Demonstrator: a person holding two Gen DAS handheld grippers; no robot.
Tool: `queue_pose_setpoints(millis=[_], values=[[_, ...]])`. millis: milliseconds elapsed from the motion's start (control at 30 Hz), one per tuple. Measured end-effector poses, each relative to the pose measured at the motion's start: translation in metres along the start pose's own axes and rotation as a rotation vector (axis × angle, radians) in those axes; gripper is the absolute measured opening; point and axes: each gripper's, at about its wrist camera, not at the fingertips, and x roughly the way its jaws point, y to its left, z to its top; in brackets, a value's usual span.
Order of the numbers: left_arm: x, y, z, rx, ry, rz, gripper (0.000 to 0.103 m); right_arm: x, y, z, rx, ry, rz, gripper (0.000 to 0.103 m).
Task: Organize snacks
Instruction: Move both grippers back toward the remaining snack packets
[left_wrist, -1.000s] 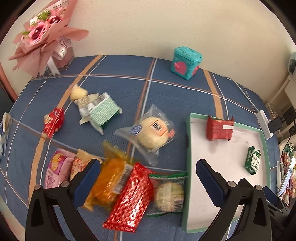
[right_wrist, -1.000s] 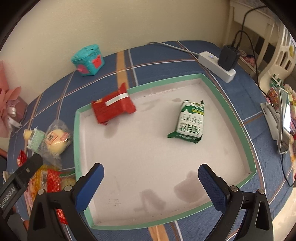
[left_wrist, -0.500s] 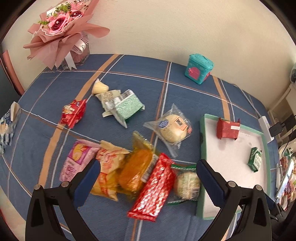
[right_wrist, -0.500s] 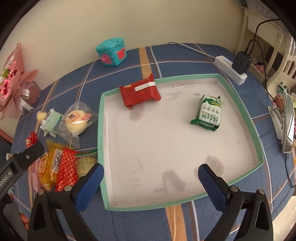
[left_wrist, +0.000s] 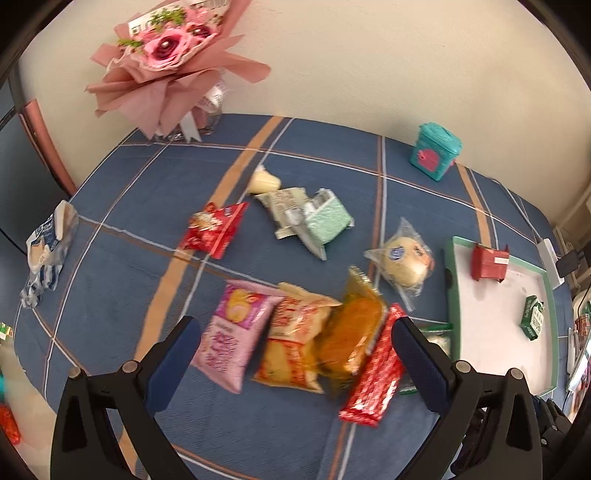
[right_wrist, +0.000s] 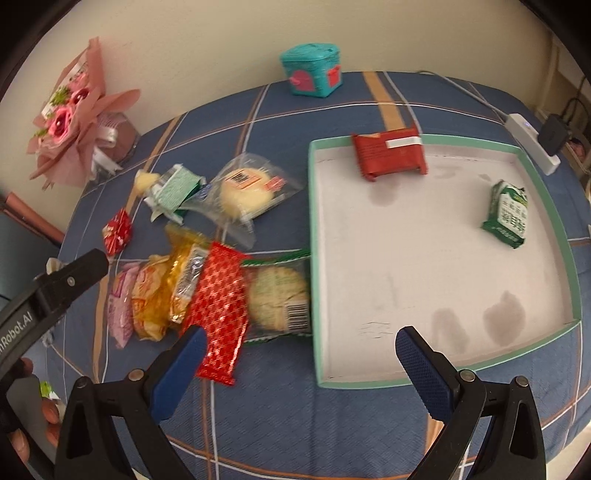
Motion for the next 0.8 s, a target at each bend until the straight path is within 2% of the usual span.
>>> queue_pose_setpoints(millis=[200,433,500,567,700,800], values=[[0.002,0.024,-0.006,-0.041,0.013,0.016,0.103,0.004,0.019,-0.003,-0.029,0.022,0.067,0.103],[0.011,0.043,-0.009,-0.109,0.038,-0.022,0.103,0.008,0.035,-0.001,-0.034,0.024,0.092,0.102],[0.015,0.046,-0.009,-0.124,0.050,-0.039,0.103,0.011,0.039,0.000,-0.025,0.033,0.105,0.092],[0.019,0.049,-0.009,-0.135,0.057,-0.036,0.102,0.016,0.043,0.000,-0.026,0.049,0.125,0.087],[0.026,0.059,-0.005,-0.159,0.059,-0.036,0.102,0.022,0.050,0.003,-0.027,0.055,0.137,0.078],[0.032,0.064,-0.003,-0.174,0.063,-0.055,0.102,0.026,0.055,0.007,-0.010,0.059,0.178,0.076]])
